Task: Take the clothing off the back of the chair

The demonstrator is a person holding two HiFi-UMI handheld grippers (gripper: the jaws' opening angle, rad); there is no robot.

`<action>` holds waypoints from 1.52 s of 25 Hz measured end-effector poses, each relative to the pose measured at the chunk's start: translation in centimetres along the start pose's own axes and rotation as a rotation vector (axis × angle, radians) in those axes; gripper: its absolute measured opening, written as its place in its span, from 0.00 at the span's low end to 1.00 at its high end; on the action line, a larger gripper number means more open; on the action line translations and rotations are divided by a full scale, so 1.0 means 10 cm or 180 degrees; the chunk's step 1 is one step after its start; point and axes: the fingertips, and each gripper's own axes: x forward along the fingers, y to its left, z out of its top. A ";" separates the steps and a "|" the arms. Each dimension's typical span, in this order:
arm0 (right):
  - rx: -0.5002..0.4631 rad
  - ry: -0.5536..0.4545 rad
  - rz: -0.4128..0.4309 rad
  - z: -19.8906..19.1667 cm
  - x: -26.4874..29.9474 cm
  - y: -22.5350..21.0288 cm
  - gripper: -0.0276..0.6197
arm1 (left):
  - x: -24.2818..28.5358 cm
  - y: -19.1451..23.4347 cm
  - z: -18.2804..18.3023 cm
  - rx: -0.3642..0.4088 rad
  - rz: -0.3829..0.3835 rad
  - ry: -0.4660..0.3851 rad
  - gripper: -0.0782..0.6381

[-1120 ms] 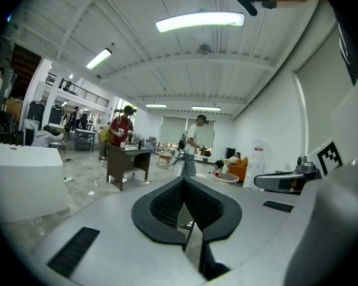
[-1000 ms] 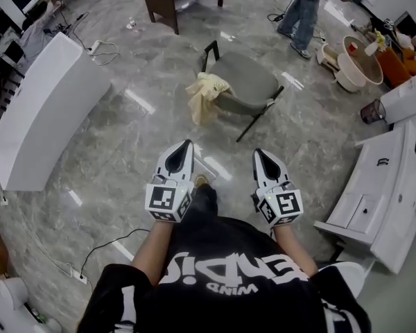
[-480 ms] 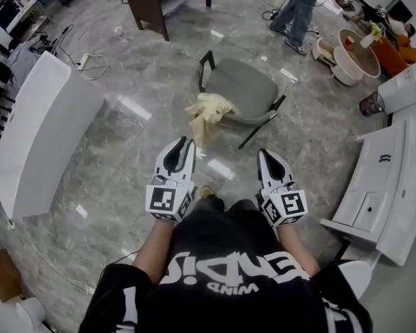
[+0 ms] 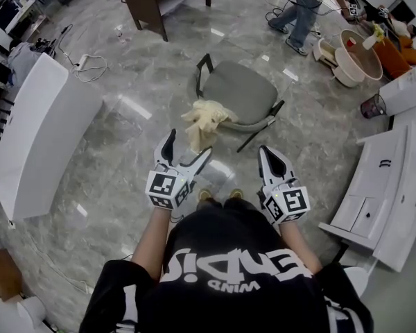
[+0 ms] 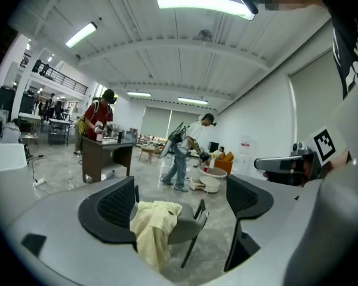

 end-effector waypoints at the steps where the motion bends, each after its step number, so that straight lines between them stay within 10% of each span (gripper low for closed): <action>1: -0.0004 -0.0015 -0.0004 0.03 0.02 -0.04 0.06 | 0.06 0.02 -0.05 0.0017 -0.0020 0.0049 0.76; 16: 0.0027 0.0172 -0.0461 -0.07 -0.14 -0.60 0.06 | 1.32 0.53 -1.38 0.0378 -0.0264 0.1117 0.78; 29: 0.0052 0.0283 -0.0709 -0.16 -0.29 -0.79 0.06 | 1.64 0.68 -1.66 0.0110 -0.0475 0.1302 0.77; 38: 0.0084 0.0355 -0.0647 -0.22 -0.19 -0.74 0.06 | 1.58 0.60 -1.63 -0.0055 -0.0468 0.1379 0.46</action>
